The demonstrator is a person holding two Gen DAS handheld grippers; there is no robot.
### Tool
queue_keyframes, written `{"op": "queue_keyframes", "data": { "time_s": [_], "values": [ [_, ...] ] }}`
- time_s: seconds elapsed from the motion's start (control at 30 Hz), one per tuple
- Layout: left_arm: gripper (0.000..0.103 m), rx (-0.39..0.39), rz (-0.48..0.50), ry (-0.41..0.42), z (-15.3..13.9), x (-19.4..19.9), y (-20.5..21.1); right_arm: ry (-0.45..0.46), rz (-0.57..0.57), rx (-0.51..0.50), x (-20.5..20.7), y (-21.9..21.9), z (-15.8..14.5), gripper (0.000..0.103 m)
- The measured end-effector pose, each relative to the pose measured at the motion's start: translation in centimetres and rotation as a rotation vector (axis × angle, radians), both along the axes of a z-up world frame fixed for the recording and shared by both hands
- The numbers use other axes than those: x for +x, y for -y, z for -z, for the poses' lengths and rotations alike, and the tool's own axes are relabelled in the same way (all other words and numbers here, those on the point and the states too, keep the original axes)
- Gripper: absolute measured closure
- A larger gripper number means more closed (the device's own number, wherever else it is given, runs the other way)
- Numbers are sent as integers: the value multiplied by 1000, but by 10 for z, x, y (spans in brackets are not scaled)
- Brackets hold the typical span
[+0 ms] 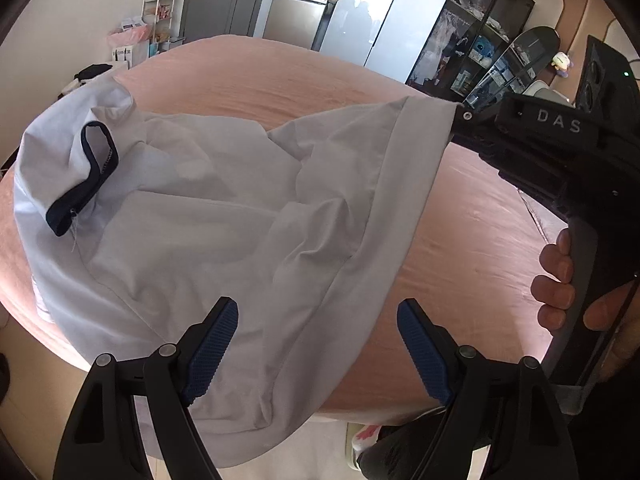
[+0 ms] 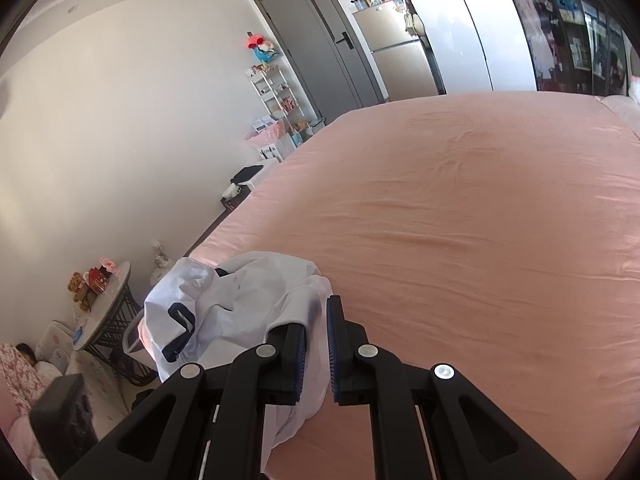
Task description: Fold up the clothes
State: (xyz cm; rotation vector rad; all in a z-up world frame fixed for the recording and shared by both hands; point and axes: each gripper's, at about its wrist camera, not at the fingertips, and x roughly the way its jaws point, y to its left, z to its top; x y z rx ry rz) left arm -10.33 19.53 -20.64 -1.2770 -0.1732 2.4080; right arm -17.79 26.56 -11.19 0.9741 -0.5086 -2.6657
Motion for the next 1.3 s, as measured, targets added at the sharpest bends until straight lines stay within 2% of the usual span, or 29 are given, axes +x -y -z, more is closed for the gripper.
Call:
{"op": "queue_keyframes", "data": {
  "time_s": [0.07,0.33,0.57,0.63,0.73,0.8,0.9,1.0,1.13,1.2,1.23,1.3],
  "values": [
    [21,-8,-2,10,4,-1,-3,1,-3,1,0,-2,0,96],
    [21,-167,-38,-10,22,-8,-13,2,-6,-22,1,-5,1,96],
    [23,-183,-106,-52,20,-7,19,3,-7,-1,-1,-4,2,96],
    [27,-201,-123,-59,19,-8,28,6,-5,-10,-1,-4,3,96],
    [41,-188,-145,-56,18,-10,42,12,-9,-16,-1,-1,5,96],
    [60,-177,-162,-50,14,-12,47,17,-13,-17,-1,2,6,96],
    [75,-143,-175,-40,10,-12,54,23,-30,-19,2,6,8,96],
    [80,-118,-191,-49,2,-8,62,46,-25,-11,4,8,19,96],
    [85,-30,-193,-66,-11,-5,72,78,-19,-1,8,11,34,95],
    [87,-18,-190,-86,-16,-8,76,93,-16,4,10,12,41,94],
    [88,-26,-188,-97,-19,-8,77,101,-14,6,10,13,44,92],
    [88,-42,-184,-107,-21,-11,78,116,-11,11,12,14,52,80]
  ]
}}
